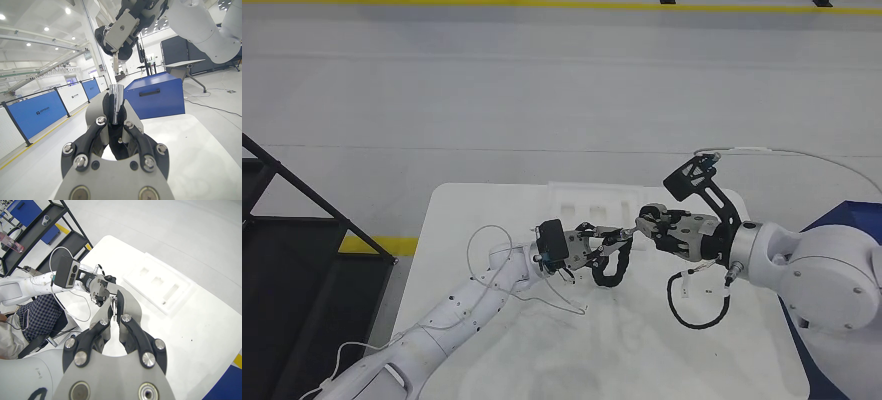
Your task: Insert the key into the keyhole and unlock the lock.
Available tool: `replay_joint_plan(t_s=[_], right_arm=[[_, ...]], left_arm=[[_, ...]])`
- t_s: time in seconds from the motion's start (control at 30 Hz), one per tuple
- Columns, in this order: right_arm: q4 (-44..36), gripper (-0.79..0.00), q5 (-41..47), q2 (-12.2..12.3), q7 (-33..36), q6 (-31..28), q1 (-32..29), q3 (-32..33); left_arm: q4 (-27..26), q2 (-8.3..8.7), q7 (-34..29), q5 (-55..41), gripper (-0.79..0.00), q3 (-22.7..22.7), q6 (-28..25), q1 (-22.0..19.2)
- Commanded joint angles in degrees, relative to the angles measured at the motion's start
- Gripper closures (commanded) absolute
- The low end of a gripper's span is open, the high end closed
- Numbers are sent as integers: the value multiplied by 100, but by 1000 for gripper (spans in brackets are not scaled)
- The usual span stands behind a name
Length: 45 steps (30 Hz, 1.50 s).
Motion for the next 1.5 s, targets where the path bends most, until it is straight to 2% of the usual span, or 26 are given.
replay_joint_plan(t_s=[0.0,0.27,0.73,1.47], right_arm=[[10,0,5,-3,-100,-31,-53,-20],[25,0,-5,-14,-272,-65,-136,-124],[67,0,-46,-13,-341,134,-208,-107],[97,0,-50,-20,-419,127,-256,-141]], left_arm=[[0,0,0,0,0,0,0,0],[-149,-39,-216,-82,0,-33,152,175],[-69,-121,-106,-12,0,-145,293,219],[-89,-188,-49,141,0,-306,204,317]])
